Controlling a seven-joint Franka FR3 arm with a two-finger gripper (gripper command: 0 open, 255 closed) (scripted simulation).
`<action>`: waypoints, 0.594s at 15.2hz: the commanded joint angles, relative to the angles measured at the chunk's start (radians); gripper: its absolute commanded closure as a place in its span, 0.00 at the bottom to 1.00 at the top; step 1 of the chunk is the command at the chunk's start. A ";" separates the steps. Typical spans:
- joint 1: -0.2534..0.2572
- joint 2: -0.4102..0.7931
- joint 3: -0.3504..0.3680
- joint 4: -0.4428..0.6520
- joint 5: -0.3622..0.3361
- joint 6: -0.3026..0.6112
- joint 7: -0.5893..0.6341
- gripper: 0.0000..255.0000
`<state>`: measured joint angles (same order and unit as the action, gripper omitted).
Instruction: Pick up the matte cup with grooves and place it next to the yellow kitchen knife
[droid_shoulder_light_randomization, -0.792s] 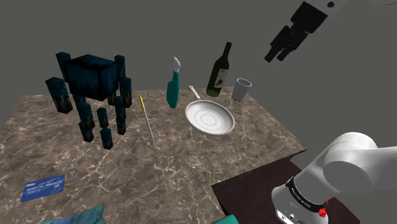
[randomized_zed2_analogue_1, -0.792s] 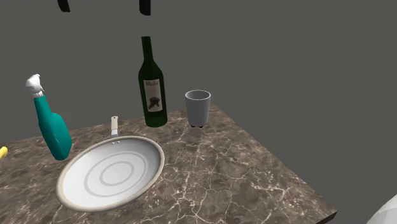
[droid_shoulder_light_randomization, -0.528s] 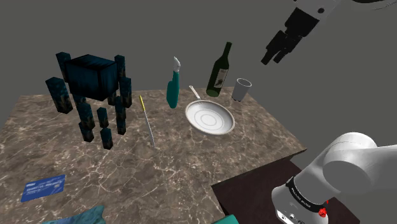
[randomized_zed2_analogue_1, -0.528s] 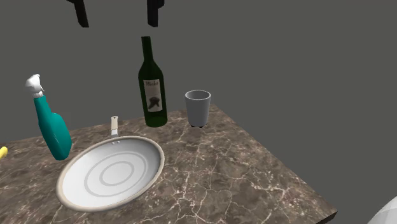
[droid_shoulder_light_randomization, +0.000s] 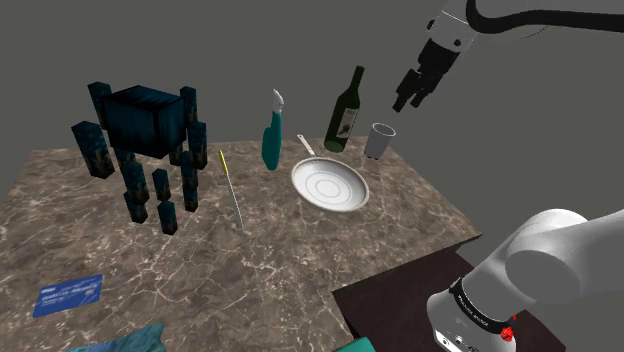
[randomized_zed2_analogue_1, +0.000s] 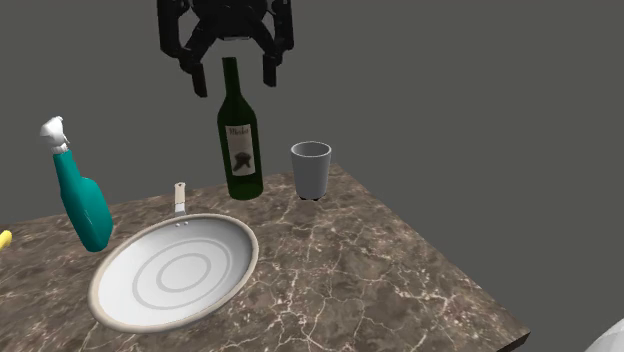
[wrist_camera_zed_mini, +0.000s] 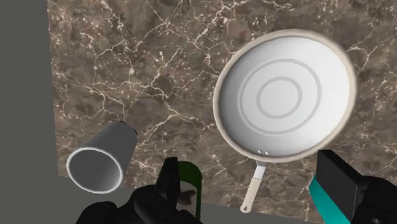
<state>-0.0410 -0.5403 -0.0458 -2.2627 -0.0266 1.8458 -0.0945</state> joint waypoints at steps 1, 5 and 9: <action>-0.009 0.061 -0.018 0.011 -0.015 0.034 -0.026 0.00; -0.026 0.188 -0.054 0.050 -0.039 0.090 -0.077 0.00; -0.044 0.323 -0.086 0.107 -0.057 0.138 -0.127 0.00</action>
<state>-0.0779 -0.2446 -0.1201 -2.1656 -0.0777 1.9729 -0.2029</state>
